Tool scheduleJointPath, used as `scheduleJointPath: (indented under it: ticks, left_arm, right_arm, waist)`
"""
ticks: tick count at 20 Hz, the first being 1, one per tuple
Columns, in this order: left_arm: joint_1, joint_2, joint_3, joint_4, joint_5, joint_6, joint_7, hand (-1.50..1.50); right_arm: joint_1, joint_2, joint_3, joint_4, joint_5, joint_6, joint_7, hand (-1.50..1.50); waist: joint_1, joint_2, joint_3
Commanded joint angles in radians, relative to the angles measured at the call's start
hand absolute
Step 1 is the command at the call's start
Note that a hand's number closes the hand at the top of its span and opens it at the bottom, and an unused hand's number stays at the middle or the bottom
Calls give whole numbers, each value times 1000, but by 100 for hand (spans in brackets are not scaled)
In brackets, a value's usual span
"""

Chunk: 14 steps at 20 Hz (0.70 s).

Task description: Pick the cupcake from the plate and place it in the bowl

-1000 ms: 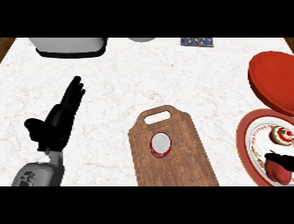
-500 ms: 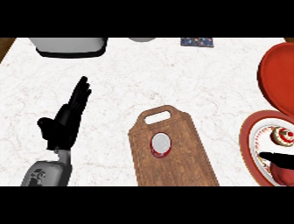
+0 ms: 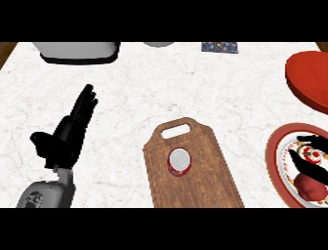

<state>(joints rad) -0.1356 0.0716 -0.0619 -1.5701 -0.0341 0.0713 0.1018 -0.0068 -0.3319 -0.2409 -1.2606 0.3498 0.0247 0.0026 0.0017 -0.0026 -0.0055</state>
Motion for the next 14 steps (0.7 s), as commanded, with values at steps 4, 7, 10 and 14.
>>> scheduleJointPath:
  ticks: [4,7,10,14]
  left_arm:
    - [34,-16,5,38,-10,-9,-72,0]
    - [32,13,24,-67,15,-32,49,0]
    - [-35,-13,14,35,-37,19,-2,0]
    - [-20,-13,9,19,-26,5,9,0]
  right_arm:
    - [9,54,53,-20,30,-3,-42,150]
    - [-16,31,19,65,10,5,-131,150]
    - [-106,62,92,-23,-26,103,-57,150]
    - [-229,113,143,-78,-77,173,-7,150]
  waist:
    - [-3,2,5]
    - [-1,2,6]
    - [-1,3,5]
    - [4,2,5]
